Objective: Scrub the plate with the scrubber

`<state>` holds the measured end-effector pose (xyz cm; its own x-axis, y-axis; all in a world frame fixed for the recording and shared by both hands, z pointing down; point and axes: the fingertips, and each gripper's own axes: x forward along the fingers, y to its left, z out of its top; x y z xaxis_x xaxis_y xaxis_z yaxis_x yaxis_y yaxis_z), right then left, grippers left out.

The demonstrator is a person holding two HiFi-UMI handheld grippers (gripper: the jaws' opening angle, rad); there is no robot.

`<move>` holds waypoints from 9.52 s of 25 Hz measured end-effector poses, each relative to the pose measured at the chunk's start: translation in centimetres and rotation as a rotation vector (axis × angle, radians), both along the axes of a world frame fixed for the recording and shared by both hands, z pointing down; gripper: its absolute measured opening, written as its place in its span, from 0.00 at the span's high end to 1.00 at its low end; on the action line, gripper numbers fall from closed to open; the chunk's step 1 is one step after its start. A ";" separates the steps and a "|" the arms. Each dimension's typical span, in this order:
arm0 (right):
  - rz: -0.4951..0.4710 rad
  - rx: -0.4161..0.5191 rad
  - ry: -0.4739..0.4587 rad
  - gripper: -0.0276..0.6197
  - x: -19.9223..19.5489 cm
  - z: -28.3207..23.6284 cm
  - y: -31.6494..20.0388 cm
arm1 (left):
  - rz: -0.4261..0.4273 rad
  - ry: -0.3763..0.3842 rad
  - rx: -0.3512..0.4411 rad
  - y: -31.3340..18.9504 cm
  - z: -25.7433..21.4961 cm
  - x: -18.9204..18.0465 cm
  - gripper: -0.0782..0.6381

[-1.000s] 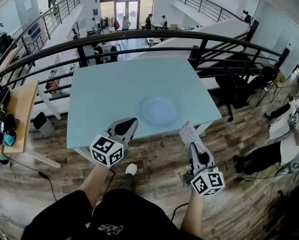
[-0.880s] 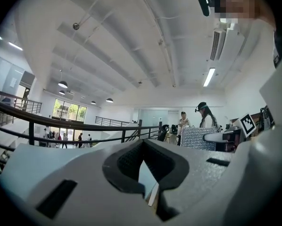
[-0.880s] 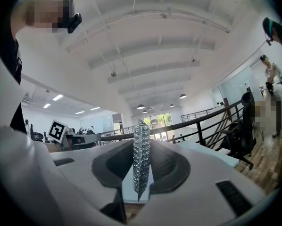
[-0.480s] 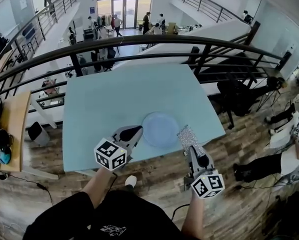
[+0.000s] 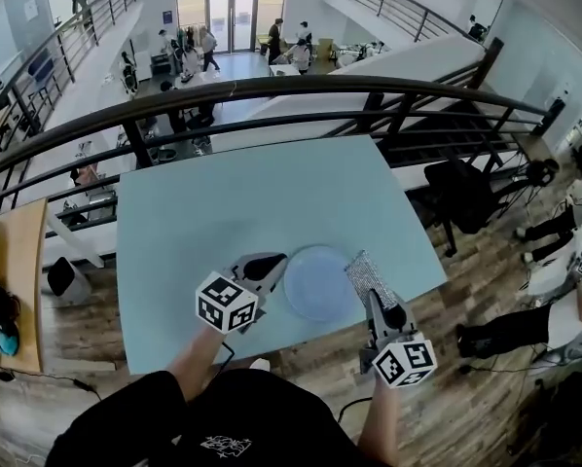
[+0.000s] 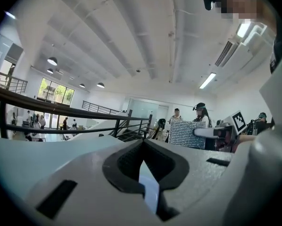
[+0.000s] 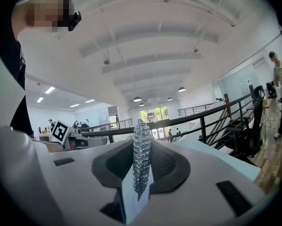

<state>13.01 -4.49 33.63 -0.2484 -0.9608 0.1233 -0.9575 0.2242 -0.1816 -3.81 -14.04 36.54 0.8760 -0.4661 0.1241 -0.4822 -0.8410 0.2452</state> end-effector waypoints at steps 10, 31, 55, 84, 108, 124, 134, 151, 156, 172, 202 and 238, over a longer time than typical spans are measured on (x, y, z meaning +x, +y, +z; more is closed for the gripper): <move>-0.041 -0.132 -0.039 0.83 -2.2 5.9 -4.5 | 0.010 -0.041 -0.072 -4.2 5.6 -1.3 0.88; -0.122 -0.662 -0.361 0.83 0.6 23.9 -9.9 | -0.128 -0.154 -0.503 -5.5 23.8 1.7 0.88; -0.252 -0.843 -0.518 0.83 1.5 31.1 -9.0 | -0.323 -0.160 -0.792 -2.6 31.7 3.2 0.74; -0.296 -1.082 -0.544 0.83 -1.8 34.6 -10.8 | -0.427 -0.187 -0.913 -3.2 34.1 4.0 0.82; -0.181 -0.975 -0.403 0.82 6.6 33.6 -15.6 | -0.518 -0.270 -0.889 -3.9 33.8 3.9 0.86; -0.187 -1.039 -0.394 0.82 9.3 33.5 -8.1 | -0.541 -0.270 -0.896 -4.2 34.1 3.5 0.86; -0.285 -1.099 -0.362 0.82 5.4 33.7 -4.5 | -0.519 -0.254 -0.907 -4.1 34.0 3.6 0.86; -0.339 -1.055 -0.331 0.83 -2.4 33.9 -9.0 | -0.492 -0.238 -0.926 -4.0 34.1 3.9 0.86; -0.304 -1.021 -0.372 0.83 -3.7 33.9 -11.6 | -0.487 -0.243 -0.925 -4.0 34.0 3.7 0.86; -0.075 -0.940 -0.427 0.83 5.1 33.5 -14.5 | -0.472 -0.236 -0.934 -4.0 34.1 3.8 0.86; -0.005 -0.963 -0.456 0.83 7.7 33.3 -4.3 | -0.463 -0.240 -0.924 -3.9 34.1 3.5 0.86; -0.067 -0.767 -0.619 0.83 -1.5 30.4 -7.5 | -0.336 -0.222 -0.838 -3.4 31.5 0.9 0.82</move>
<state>11.55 -12.00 64.00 -0.5304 -0.6563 0.5366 -0.6342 -0.1129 -0.7649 -2.87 -17.42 68.04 0.6272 -0.3731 0.6837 -0.7770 -0.2386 0.5826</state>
